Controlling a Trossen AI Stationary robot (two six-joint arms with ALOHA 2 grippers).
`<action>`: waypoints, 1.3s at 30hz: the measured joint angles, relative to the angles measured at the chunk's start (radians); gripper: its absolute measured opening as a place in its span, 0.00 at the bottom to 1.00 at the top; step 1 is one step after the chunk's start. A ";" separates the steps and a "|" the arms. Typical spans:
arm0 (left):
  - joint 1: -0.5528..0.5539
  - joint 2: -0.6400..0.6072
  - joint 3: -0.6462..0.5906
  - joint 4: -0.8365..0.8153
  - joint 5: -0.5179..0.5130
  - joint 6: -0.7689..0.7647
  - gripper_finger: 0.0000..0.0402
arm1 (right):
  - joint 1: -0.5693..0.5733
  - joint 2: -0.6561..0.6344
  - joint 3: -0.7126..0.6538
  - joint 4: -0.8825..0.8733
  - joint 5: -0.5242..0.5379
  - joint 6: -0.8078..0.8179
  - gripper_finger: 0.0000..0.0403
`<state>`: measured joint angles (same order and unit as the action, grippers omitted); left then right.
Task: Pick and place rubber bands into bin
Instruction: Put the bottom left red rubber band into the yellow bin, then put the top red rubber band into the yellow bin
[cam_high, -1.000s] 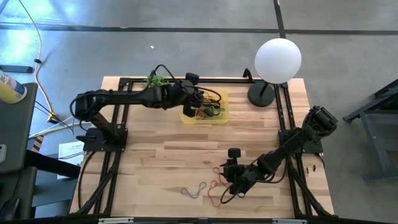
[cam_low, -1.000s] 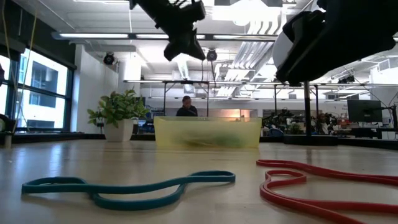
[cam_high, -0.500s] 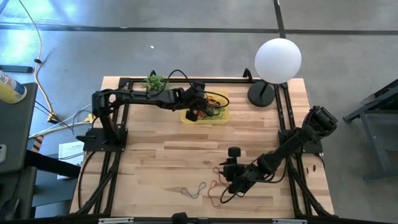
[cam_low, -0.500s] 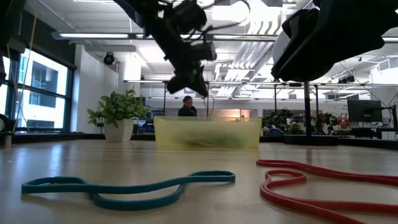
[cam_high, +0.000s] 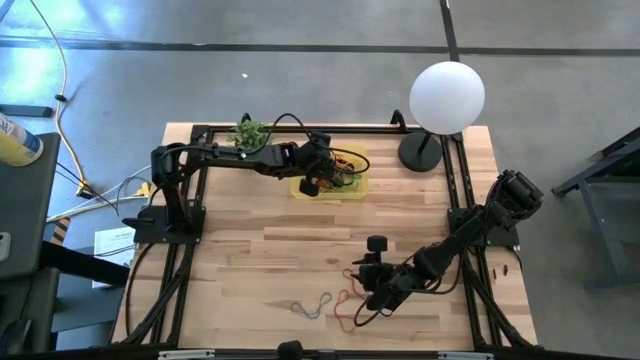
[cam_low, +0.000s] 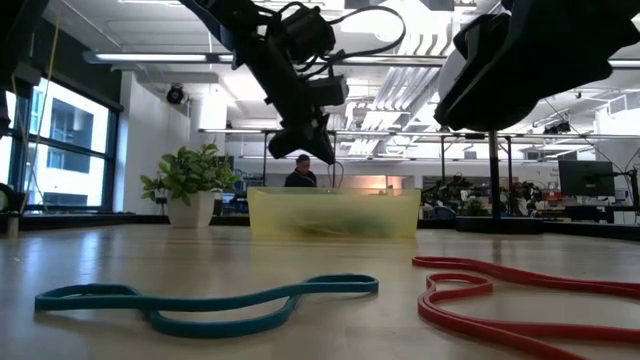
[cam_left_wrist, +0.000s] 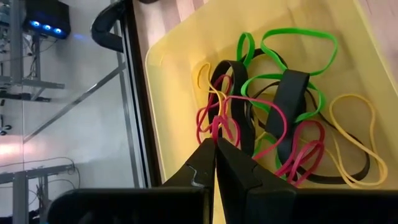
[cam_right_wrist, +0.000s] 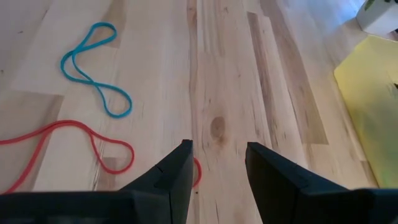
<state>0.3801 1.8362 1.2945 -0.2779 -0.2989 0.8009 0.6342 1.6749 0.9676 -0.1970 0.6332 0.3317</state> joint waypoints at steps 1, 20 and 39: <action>0.000 0.000 0.000 0.000 0.000 -0.002 0.00 | 0.000 0.000 0.000 0.000 0.006 0.000 0.34; -0.001 0.000 0.000 -0.002 0.083 -0.064 0.32 | 0.000 0.000 0.000 0.031 0.007 0.003 0.34; -0.007 -0.050 0.000 -0.096 0.222 -0.046 0.65 | 0.000 0.000 0.000 0.029 0.000 0.052 0.34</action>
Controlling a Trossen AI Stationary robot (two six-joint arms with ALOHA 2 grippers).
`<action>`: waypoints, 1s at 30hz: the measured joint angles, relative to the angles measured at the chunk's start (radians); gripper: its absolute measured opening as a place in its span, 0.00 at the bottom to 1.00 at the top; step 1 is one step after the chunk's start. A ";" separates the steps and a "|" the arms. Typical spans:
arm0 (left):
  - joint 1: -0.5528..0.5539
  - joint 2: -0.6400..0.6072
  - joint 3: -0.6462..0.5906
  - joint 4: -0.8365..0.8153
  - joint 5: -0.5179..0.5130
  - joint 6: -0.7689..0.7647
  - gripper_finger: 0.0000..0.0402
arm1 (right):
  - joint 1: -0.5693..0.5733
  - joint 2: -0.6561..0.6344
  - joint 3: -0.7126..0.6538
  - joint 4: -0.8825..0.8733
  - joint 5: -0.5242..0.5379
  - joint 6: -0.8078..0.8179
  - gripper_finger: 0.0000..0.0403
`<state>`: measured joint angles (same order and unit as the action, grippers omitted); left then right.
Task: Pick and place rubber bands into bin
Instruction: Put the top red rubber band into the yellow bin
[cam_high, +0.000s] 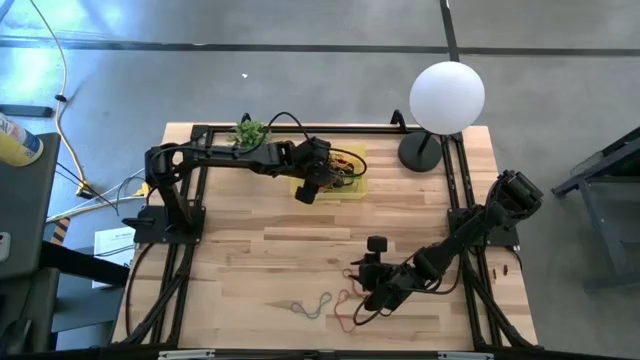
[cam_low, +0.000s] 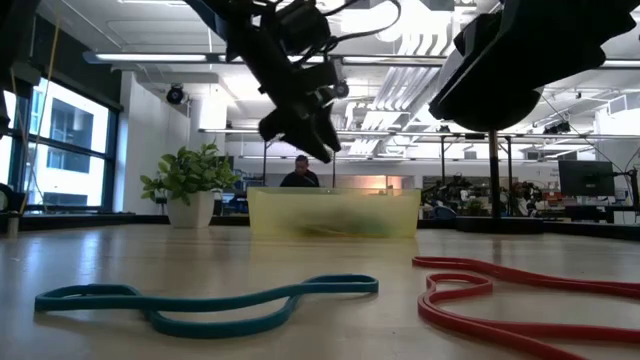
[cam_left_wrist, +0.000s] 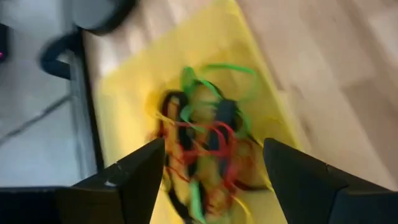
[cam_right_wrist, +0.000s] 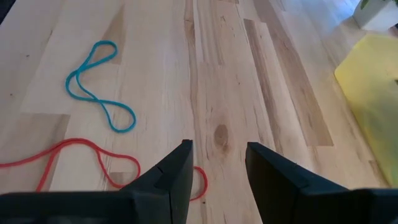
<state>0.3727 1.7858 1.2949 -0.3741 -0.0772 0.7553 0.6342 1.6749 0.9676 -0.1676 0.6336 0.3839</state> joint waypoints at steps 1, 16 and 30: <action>-0.002 -0.006 0.000 -0.026 0.017 -0.003 0.65 | 0.000 0.000 0.000 -0.016 -0.009 0.012 0.34; -0.408 -0.036 -0.001 -0.145 -0.159 -0.089 0.63 | 0.018 0.000 0.000 -0.198 -0.102 0.204 0.34; -0.856 -0.036 -0.069 -0.143 -0.412 -0.405 0.63 | 0.121 0.039 -0.001 -0.135 -0.189 0.271 0.34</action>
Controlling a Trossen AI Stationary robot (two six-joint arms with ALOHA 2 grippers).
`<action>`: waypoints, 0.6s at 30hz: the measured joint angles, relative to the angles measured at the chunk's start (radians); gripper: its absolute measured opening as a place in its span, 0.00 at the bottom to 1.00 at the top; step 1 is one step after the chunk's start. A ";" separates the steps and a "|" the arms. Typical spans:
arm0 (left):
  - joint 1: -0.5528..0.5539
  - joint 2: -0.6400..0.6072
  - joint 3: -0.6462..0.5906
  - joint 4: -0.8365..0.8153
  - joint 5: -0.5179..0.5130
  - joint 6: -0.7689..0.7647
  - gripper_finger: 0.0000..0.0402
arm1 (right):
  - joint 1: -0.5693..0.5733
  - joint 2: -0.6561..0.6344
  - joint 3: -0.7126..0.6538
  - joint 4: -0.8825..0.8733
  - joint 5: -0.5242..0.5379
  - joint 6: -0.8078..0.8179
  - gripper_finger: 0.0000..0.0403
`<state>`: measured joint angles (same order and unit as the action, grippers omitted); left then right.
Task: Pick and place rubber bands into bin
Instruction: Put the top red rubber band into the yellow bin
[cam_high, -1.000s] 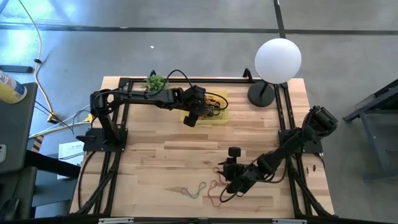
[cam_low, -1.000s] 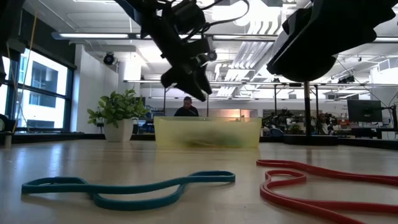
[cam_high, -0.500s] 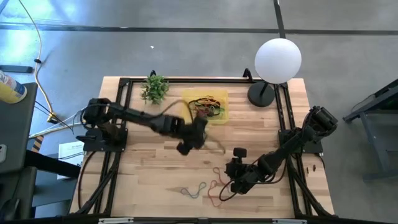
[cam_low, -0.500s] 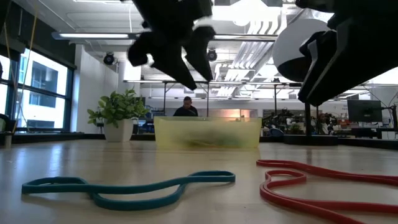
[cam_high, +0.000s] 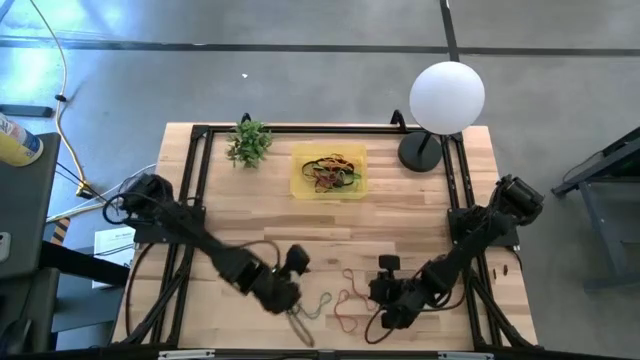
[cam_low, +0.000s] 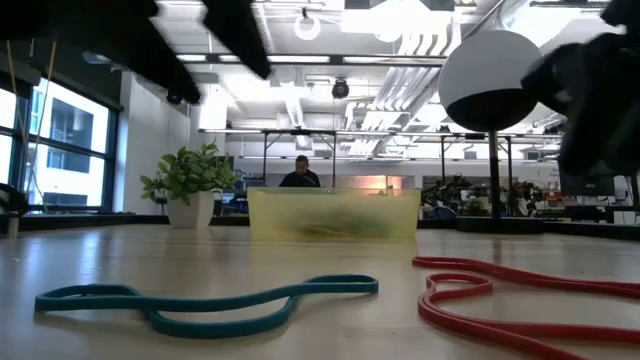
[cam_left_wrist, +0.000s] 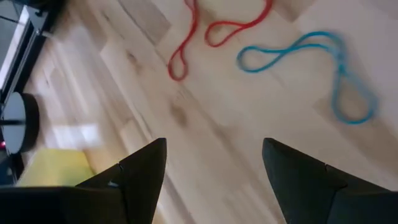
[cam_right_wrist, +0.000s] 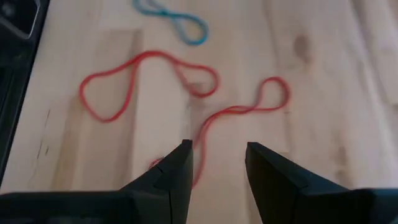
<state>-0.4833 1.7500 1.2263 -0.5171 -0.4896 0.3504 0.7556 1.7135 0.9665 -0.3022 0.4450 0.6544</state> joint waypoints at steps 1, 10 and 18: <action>-0.021 0.000 -0.009 0.002 -0.016 -0.033 0.63 | 0.006 0.015 0.000 0.016 0.000 0.000 0.34; -0.109 0.000 -0.029 0.016 -0.130 -0.176 0.63 | -0.012 0.157 -0.001 0.144 -0.059 0.031 0.34; -0.106 0.000 -0.029 0.011 -0.133 -0.167 0.63 | -0.072 0.150 0.000 0.144 -0.154 0.195 0.34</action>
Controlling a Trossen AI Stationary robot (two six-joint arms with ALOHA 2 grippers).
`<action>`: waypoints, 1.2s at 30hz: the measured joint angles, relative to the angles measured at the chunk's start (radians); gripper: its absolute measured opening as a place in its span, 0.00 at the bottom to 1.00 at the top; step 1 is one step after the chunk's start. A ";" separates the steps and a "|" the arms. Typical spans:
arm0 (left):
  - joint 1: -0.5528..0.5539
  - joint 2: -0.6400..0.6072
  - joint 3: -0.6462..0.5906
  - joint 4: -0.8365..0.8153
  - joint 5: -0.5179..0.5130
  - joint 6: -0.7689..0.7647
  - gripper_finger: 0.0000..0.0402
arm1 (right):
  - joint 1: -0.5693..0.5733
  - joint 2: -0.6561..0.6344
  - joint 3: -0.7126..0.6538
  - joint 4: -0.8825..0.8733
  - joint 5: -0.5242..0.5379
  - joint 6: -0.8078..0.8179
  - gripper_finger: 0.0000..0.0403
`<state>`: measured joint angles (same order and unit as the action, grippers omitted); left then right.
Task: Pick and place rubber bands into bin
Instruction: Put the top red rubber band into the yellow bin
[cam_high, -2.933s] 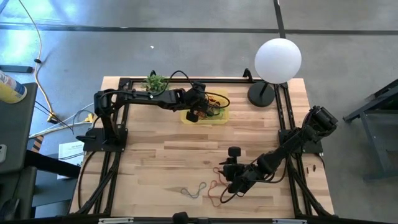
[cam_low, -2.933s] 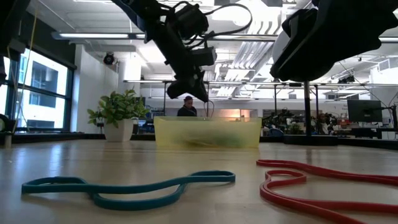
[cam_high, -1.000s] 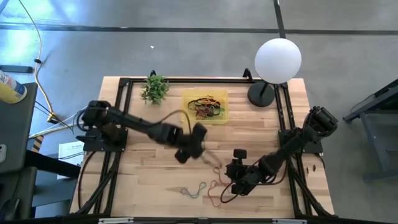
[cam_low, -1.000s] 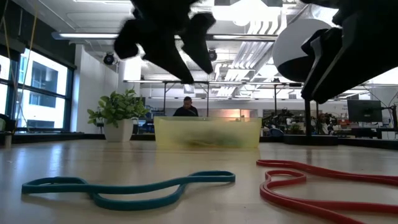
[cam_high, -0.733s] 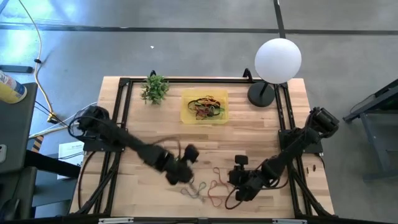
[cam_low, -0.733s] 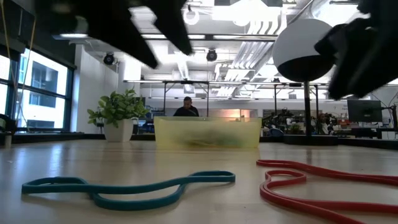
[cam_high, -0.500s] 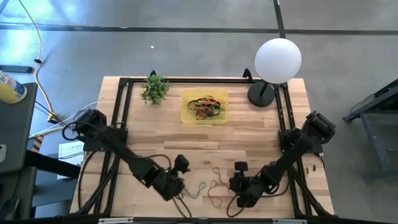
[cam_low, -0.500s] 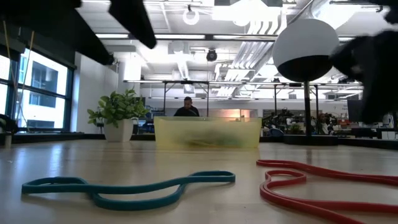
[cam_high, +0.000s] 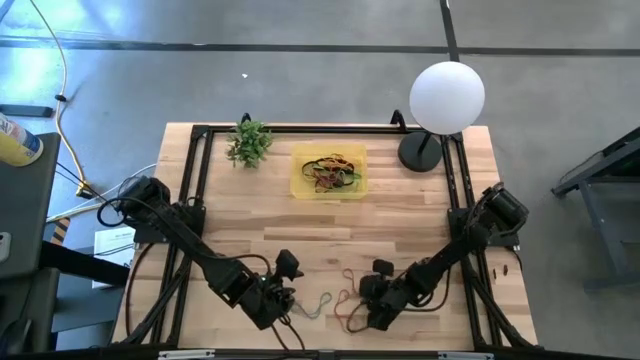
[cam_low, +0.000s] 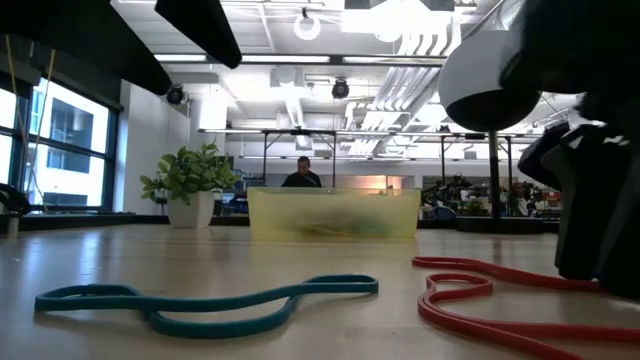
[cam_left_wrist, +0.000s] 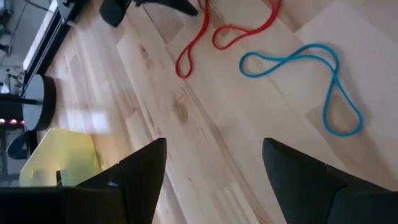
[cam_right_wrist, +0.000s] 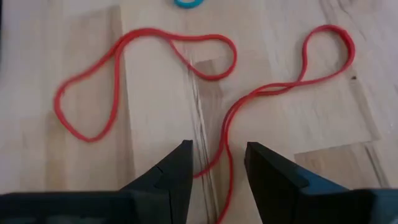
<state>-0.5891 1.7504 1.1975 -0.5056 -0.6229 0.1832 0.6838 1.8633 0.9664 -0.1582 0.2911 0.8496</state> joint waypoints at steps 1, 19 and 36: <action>0.000 0.000 0.000 0.000 0.000 0.003 0.63 | -0.011 -0.001 0.001 0.001 -0.017 0.016 0.34; -0.001 0.001 -0.087 -0.021 0.001 -0.054 0.61 | -0.143 0.012 0.003 0.046 -0.139 0.067 0.34; -0.001 0.001 -0.100 -0.021 0.003 -0.059 0.60 | -0.167 0.103 0.113 -0.111 -0.130 0.082 0.31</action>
<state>-0.5896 1.7515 1.0973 -0.5270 -0.6197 0.1238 0.5171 1.9663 1.0794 -0.2693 0.1607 0.9317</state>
